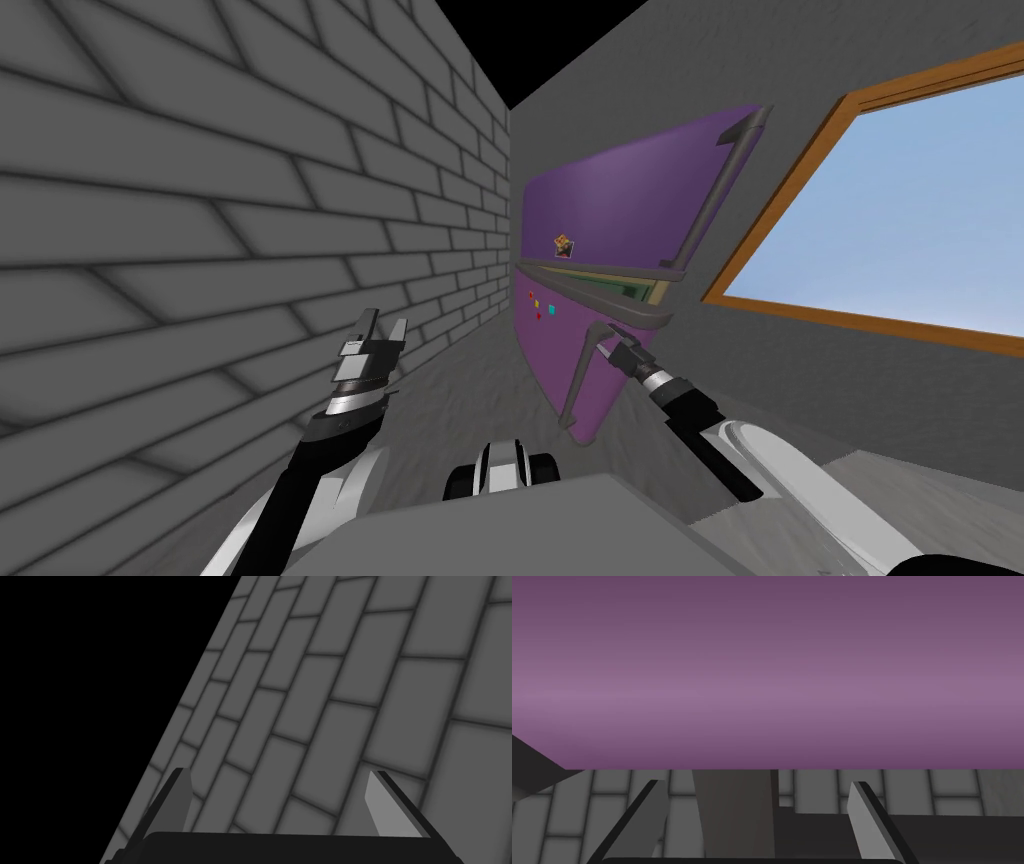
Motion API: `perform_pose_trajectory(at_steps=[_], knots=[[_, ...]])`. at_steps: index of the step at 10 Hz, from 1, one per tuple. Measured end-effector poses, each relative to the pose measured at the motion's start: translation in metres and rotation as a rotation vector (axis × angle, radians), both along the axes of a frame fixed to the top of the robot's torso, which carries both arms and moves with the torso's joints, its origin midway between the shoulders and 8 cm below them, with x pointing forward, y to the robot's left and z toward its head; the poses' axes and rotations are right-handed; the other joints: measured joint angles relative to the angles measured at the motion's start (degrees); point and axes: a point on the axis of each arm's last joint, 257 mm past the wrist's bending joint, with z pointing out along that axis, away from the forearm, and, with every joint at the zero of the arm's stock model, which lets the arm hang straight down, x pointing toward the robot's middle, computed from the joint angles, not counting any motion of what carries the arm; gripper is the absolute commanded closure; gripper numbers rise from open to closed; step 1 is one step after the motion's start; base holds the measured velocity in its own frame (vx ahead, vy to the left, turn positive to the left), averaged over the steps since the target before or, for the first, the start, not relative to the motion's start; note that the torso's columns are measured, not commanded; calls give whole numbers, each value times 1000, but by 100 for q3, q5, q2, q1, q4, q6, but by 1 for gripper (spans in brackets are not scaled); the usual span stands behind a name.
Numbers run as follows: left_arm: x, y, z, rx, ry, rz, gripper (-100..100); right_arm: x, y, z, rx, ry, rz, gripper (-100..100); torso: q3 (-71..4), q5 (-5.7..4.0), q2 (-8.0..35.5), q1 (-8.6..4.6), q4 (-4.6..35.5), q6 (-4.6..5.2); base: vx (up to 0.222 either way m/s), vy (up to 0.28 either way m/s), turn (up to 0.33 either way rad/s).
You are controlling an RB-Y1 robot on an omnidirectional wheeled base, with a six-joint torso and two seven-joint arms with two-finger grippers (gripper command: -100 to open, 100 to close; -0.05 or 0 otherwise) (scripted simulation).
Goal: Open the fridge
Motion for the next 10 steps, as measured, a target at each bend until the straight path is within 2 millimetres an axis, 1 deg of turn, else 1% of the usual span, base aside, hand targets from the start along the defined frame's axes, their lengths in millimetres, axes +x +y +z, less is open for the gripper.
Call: perform_pose_trajectory(at_steps=[1, 2, 3, 4, 6, 8, 10], knots=[[0, 0, 0, 0, 0, 0, 0, 0, 0, 0, 5, 1, 1, -100, 0, 1, 0, 9, 0, 2, 1, -8, -2], [0, 0, 0, 0, 0, 0, 0, 0, 0, 0, 4, 1, 0, 100, -1, 4, -1, 14, -1, 0, 2, -6, -1], [0, 0, 0, 0, 0, 0, 0, 0, 0, 1, 3, -1, 0, 100, -1, -1, -4, 9, -6, -1, 17, 105, -32], [0, 0, 0, 0, 0, 0, 0, 0, -3, 5, -1, -8, -7, 100, -3, -16, -17, 17, -20, 8, 40, 271, -65], [0, 0, 0, -1, 0, 0, 0, -2, -14, 4, -1, -6, -42, 100, -21, -7, -46, 45, -27, -12, 50, 402, -88], [0, 0, 0, -1, 0, 0, 0, -4, -27, 2, 4, 0, -81, 100, -22, -8, -33, -18, -13, -13, 5, 354, -47], [0, 0, 0, -1, 0, 0, 0, -10, -40, 1, 5, 3, -116, 100, -22, -10, -38, -23, -9, -10, 72, 361, -74]])
